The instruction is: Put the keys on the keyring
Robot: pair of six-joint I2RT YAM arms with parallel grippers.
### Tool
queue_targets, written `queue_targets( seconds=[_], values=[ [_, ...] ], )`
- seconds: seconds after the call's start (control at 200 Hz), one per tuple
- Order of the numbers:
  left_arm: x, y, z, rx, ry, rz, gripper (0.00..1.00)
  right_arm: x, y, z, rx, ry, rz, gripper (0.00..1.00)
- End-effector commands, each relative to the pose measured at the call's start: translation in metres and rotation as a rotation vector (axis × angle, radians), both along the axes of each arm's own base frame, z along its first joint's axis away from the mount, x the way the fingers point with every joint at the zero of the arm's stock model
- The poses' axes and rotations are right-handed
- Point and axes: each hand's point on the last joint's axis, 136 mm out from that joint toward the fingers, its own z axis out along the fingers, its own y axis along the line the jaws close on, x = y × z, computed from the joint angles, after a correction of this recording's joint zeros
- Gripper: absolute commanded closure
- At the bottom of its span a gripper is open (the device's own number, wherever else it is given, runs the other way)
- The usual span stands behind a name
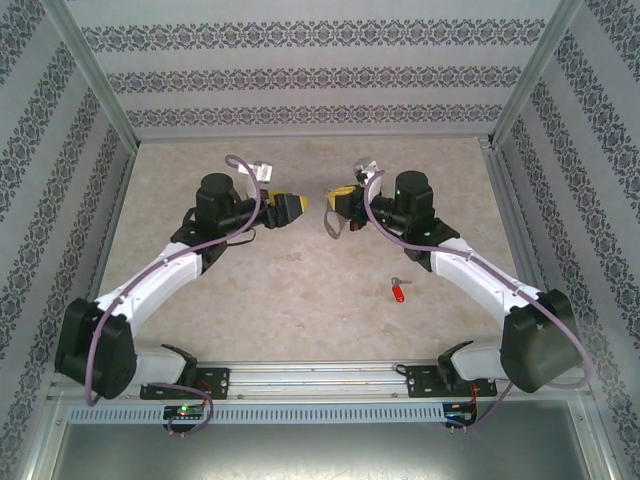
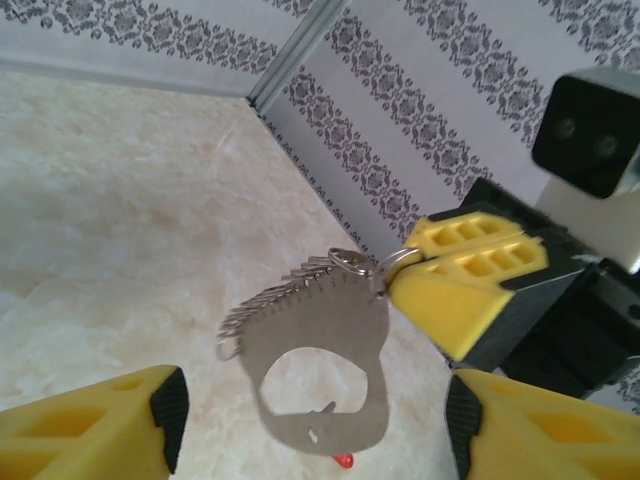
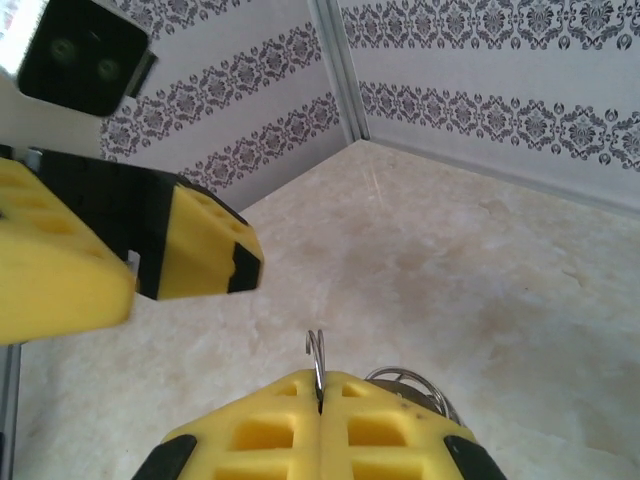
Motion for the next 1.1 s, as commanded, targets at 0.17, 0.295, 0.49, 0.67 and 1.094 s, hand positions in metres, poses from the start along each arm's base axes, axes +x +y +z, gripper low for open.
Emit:
queue_targets(
  seconds=[0.17, 0.295, 0.49, 0.67, 1.094],
  values=[
    [0.022, -0.017, 0.029, -0.075, -0.19, -0.087, 0.47, 0.011, -0.012, 0.013, 0.085, -0.002, 0.054, 1.0],
    [0.028, -0.028, 0.034, -0.119, -0.207, -0.149, 0.52, 0.014, -0.015, 0.016, 0.117, 0.035, 0.094, 1.0],
    [0.037, -0.037, 0.047, -0.19, -0.234, -0.193, 0.53, 0.013, -0.013, 0.018, 0.13, 0.062, 0.143, 1.0],
    [0.037, -0.041, 0.047, -0.222, -0.227, -0.228, 0.54, 0.013, -0.017, 0.022, 0.144, 0.071, 0.148, 1.0],
    [0.018, -0.041, 0.044, -0.297, -0.187, -0.294, 0.6, 0.006, -0.016, 0.02, 0.18, 0.089, 0.138, 1.0]
  ],
)
